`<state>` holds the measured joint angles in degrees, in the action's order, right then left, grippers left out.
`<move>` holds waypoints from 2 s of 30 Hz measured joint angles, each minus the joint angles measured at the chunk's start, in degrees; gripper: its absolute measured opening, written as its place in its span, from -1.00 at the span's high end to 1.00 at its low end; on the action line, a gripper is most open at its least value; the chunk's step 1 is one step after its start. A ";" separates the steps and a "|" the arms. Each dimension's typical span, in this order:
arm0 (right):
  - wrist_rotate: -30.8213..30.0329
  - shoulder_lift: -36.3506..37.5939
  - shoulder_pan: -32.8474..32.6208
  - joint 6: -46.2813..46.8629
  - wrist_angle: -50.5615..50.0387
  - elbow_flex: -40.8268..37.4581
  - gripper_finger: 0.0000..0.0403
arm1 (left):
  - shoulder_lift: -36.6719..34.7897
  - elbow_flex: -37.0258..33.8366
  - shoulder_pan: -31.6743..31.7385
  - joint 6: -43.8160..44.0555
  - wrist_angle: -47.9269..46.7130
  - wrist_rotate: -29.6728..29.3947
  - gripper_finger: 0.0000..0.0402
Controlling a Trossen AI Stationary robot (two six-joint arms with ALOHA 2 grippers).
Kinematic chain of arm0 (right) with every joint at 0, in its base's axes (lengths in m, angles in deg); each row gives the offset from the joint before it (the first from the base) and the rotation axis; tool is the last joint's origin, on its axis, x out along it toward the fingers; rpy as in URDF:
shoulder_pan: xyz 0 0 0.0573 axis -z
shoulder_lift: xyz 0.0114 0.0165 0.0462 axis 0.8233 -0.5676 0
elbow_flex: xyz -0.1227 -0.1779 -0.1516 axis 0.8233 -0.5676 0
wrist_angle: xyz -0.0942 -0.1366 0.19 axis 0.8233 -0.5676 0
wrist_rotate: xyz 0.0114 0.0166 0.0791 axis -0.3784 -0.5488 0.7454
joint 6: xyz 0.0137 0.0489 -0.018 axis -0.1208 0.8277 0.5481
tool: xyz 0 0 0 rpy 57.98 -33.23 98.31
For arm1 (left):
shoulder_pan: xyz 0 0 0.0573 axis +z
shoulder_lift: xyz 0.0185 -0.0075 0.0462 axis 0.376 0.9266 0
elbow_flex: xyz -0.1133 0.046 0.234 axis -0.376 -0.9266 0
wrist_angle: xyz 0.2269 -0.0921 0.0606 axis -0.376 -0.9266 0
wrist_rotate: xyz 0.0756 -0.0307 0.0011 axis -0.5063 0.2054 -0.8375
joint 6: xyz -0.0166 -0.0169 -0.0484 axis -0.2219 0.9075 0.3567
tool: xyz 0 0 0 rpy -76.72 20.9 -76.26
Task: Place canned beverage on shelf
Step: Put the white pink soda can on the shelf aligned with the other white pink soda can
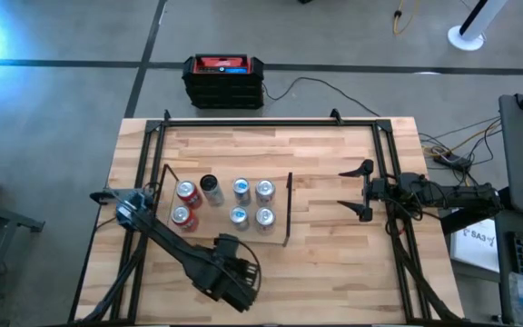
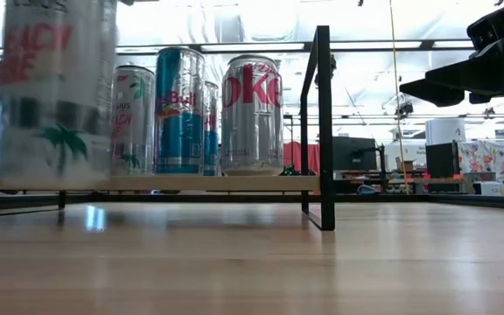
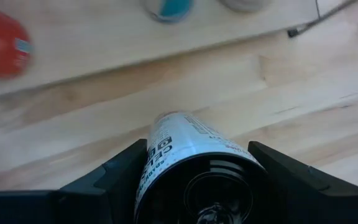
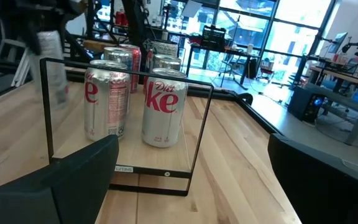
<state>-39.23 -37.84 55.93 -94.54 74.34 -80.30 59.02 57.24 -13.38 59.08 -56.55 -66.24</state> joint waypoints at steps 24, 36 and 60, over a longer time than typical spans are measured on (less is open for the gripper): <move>0.01 0.00 0.02 0.07 0.02 0.00 -0.98 | -27.85 -32.55 6.11 -8.42 11.83 -4.09 -0.23; 0.00 0.00 0.02 0.03 0.02 0.00 -0.98 | -28.82 -32.18 10.13 -10.03 9.52 -1.82 -0.24; 0.00 0.00 0.01 0.08 0.02 0.00 -0.98 | -28.92 -33.38 13.16 -7.86 9.41 -2.12 -0.24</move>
<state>-39.23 -37.84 55.94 -94.47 74.36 -80.30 30.09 23.86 -0.22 51.21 -47.14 -68.36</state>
